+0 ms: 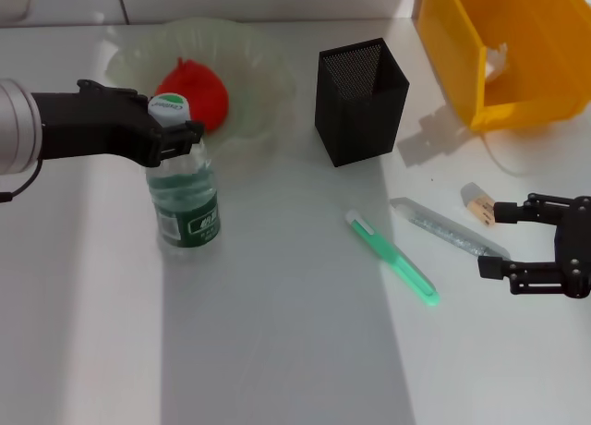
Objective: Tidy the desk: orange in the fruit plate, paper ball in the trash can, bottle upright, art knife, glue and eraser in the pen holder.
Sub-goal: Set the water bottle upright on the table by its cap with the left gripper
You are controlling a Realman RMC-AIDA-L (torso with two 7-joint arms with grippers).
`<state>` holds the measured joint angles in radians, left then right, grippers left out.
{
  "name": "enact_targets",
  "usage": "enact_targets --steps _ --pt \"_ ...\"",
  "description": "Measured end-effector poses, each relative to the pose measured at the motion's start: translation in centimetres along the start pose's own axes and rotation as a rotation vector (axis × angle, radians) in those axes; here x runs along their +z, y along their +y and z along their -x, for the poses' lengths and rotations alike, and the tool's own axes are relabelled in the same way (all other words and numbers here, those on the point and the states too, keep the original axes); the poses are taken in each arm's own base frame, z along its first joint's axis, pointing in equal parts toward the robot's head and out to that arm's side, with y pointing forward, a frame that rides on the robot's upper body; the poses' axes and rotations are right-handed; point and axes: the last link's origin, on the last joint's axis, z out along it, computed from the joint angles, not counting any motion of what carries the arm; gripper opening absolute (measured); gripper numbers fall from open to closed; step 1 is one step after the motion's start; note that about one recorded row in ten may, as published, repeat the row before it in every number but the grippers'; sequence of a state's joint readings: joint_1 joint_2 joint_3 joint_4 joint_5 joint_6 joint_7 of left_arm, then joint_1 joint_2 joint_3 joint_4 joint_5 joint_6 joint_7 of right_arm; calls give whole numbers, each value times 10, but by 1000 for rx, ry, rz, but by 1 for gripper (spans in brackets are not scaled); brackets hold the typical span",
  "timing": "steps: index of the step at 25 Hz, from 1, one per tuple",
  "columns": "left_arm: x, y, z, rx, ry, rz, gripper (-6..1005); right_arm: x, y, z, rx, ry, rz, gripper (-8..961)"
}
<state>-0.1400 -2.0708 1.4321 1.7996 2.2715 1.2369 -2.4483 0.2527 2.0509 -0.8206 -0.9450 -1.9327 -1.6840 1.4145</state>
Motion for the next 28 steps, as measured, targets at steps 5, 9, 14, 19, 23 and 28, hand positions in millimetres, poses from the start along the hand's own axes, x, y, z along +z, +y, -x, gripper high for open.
enact_targets --steps 5,9,14,19,23,28 --pt "-4 -4 1 -2 24 -7 460 1 0 1 4 -1 2 817" --pt "-4 -6 3 -7 22 -11 462 1 0 1 9 -1 2 818" --pt "-4 -7 2 -7 26 -16 465 1 -1 1 17 7 4 818" --pt "-6 -10 2 -15 34 -28 467 1 -1 1 17 12 6 818" --pt "-4 -10 4 -30 26 -22 469 1 -1 1 15 14 7 818" --pt "-3 -8 5 -27 23 -14 472 1 -1 -1 17 25 9 818"
